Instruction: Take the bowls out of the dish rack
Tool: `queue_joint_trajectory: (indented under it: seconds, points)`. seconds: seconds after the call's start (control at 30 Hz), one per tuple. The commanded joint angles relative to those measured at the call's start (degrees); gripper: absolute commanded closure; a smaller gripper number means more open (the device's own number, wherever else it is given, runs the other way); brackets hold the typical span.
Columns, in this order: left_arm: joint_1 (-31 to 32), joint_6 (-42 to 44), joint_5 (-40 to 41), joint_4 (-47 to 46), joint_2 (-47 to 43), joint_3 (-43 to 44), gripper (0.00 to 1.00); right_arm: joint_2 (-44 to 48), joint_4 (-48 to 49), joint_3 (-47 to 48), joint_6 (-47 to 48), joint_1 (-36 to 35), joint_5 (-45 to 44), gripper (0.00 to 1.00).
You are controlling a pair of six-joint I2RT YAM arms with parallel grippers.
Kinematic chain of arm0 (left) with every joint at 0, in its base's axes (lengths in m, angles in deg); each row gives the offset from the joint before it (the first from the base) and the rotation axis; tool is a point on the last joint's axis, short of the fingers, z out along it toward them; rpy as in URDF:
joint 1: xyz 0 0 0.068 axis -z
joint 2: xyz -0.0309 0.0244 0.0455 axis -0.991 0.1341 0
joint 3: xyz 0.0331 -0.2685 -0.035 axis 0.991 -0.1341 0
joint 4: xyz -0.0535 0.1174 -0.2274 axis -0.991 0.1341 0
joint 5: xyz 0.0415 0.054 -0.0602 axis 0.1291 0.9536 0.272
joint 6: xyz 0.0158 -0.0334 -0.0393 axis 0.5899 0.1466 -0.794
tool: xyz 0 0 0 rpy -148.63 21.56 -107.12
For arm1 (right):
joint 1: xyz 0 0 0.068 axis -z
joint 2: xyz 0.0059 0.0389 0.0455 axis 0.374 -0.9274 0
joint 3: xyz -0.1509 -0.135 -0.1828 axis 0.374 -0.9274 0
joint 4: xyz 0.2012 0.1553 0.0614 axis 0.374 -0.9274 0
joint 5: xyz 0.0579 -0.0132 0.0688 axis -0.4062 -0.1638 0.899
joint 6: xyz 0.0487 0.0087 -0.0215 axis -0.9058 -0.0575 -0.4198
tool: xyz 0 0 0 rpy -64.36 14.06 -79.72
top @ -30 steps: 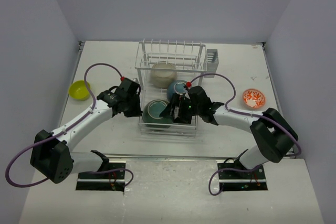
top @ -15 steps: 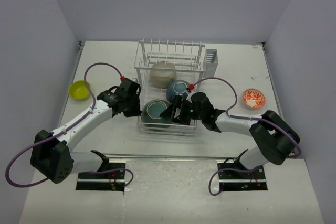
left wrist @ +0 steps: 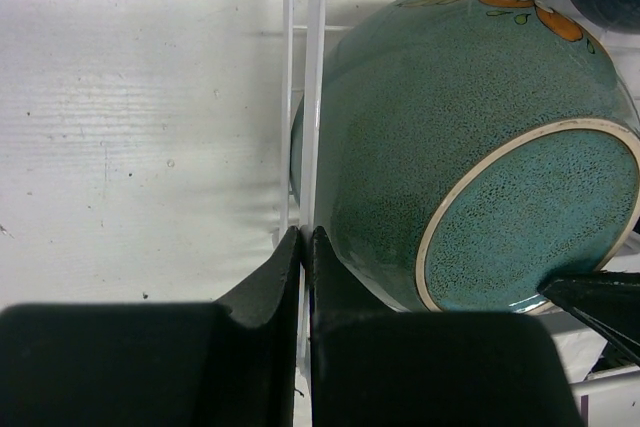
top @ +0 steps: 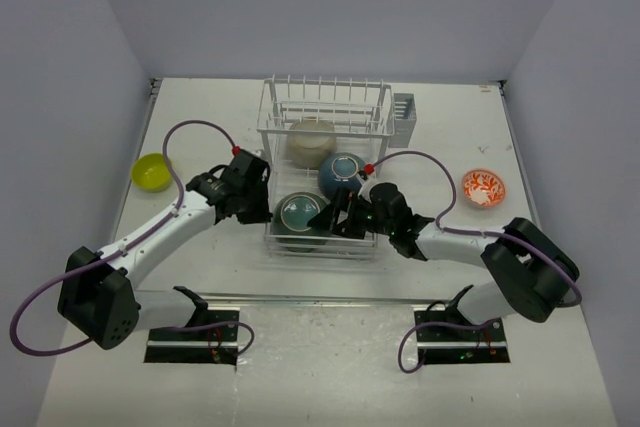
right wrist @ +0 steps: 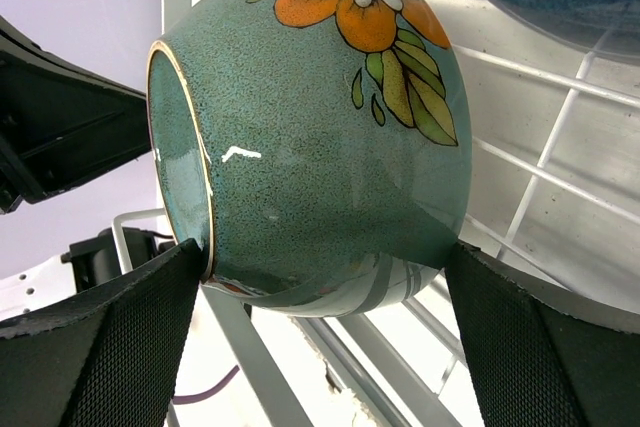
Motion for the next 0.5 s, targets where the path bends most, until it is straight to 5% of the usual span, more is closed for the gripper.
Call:
queue_joint_trajectory:
  seconds: [0.0,0.47]
  points:
    - [3.10,-3.98,-7.26,-3.11,1.98,-1.47,1.00,0.67,2.32,-1.85,3.40,-1.73,8.05,0.01]
    - [4.51,-4.59,-6.73,-2.93,1.54,-1.29,1.00,-1.79,-1.80,1.74,4.62,-1.73,11.40,0.01]
